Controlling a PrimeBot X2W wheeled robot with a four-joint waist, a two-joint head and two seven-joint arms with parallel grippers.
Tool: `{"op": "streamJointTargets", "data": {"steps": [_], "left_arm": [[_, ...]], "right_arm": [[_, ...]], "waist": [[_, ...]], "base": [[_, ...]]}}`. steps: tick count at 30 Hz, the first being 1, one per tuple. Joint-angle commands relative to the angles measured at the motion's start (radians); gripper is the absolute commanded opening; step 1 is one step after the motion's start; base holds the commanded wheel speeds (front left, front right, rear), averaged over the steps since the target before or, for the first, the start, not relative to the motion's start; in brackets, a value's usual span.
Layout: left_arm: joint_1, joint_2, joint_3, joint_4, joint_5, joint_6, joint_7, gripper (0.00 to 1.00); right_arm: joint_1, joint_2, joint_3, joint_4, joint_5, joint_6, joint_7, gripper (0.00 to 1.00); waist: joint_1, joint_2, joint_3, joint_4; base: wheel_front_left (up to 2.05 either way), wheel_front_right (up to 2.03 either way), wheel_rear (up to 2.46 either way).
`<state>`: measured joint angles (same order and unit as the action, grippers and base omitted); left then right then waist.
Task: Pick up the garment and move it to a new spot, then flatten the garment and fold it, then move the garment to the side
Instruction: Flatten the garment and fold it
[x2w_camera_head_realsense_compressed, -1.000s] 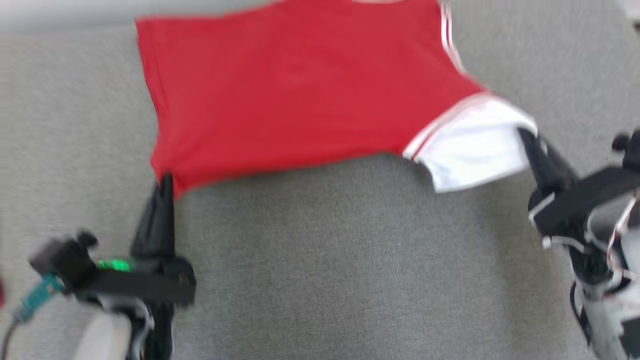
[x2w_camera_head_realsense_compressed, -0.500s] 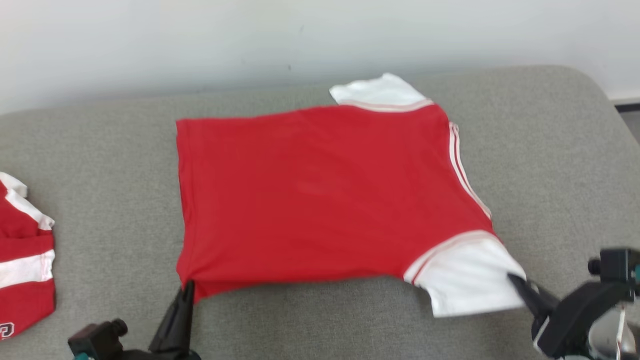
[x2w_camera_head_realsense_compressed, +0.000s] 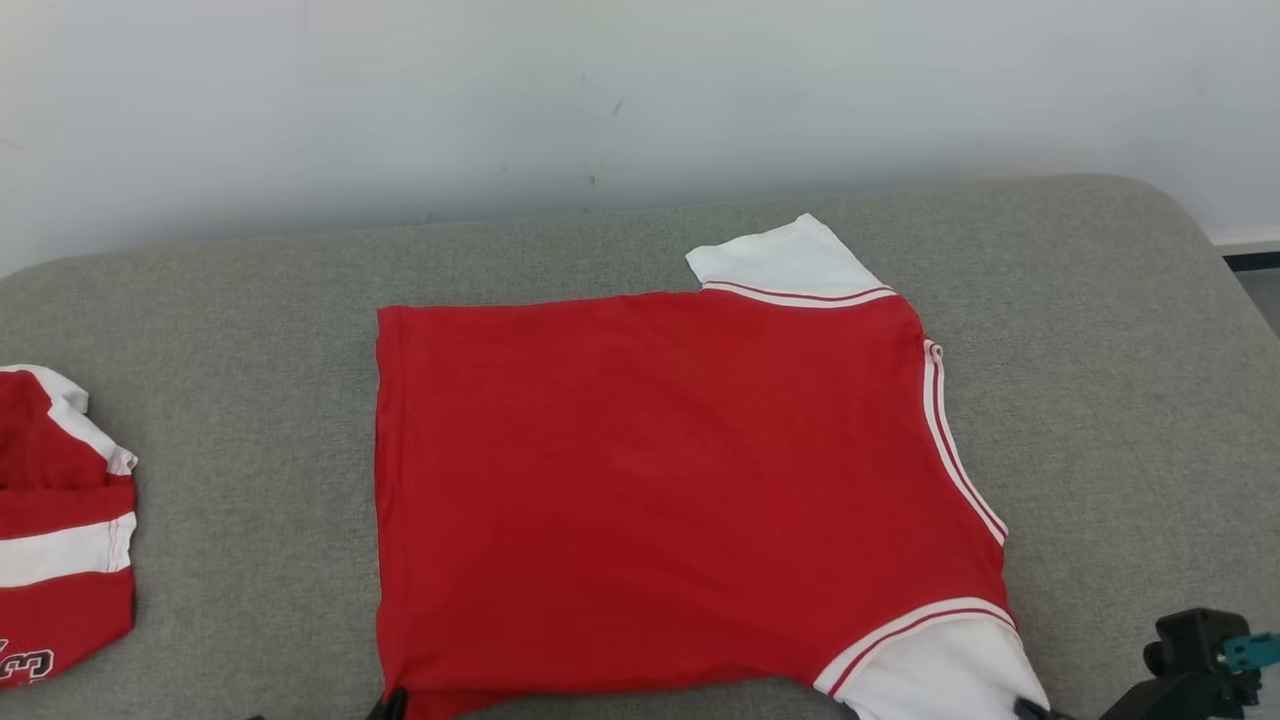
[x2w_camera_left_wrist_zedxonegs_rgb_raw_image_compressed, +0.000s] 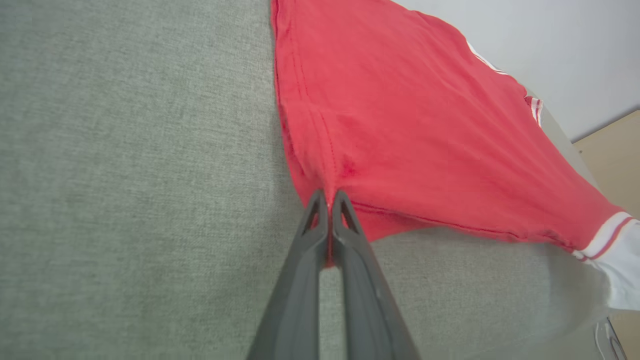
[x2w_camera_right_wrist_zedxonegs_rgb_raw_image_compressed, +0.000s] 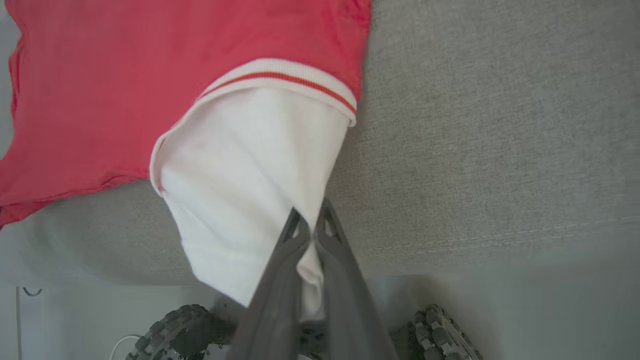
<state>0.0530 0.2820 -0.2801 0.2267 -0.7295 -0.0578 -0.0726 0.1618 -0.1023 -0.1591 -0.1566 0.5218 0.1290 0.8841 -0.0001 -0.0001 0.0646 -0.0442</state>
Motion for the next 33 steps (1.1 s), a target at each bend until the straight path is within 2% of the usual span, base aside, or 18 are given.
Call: {"op": "streamJointTargets", "data": {"steps": [1,7,11,27,33], "left_arm": [[0.01,0.004,-0.004,-0.01,0.011,0.005,0.004,0.0],[-0.032,-0.011,-0.009,-0.037,-0.004,0.015,0.02,0.0],[-0.076,-0.025,-0.004,-0.038,-0.011,0.041,0.047,0.0],[-0.281,-0.06,-0.004,0.04,0.003,0.153,0.146,0.0],[-0.35,-0.064,-0.017,0.072,0.014,0.172,0.187,0.0]], "right_arm": [[0.003,-0.019,0.004,-0.017,-0.022,0.003,0.008,0.0],[-0.064,0.006,0.007,-0.043,0.025,0.003,-0.01,0.0],[-0.134,-0.004,0.018,-0.025,0.033,0.003,-0.028,0.0],[-0.474,-0.036,0.065,0.219,0.085,0.003,-0.153,0.0],[-0.559,-0.051,0.089,0.295,0.095,0.003,-0.209,0.0]], "waist": [[0.0001,0.0001,0.001,0.0],[0.0001,0.0001,0.006,0.003],[0.0001,0.0001,0.011,0.009],[0.0001,0.0001,0.06,0.026],[0.0001,0.0001,0.091,0.035]], "base": [[0.0,0.0,0.0],[0.0,0.0,0.0],[0.0,0.0,0.0],[0.0,0.0,0.0],[0.0,0.0,0.0]]}}
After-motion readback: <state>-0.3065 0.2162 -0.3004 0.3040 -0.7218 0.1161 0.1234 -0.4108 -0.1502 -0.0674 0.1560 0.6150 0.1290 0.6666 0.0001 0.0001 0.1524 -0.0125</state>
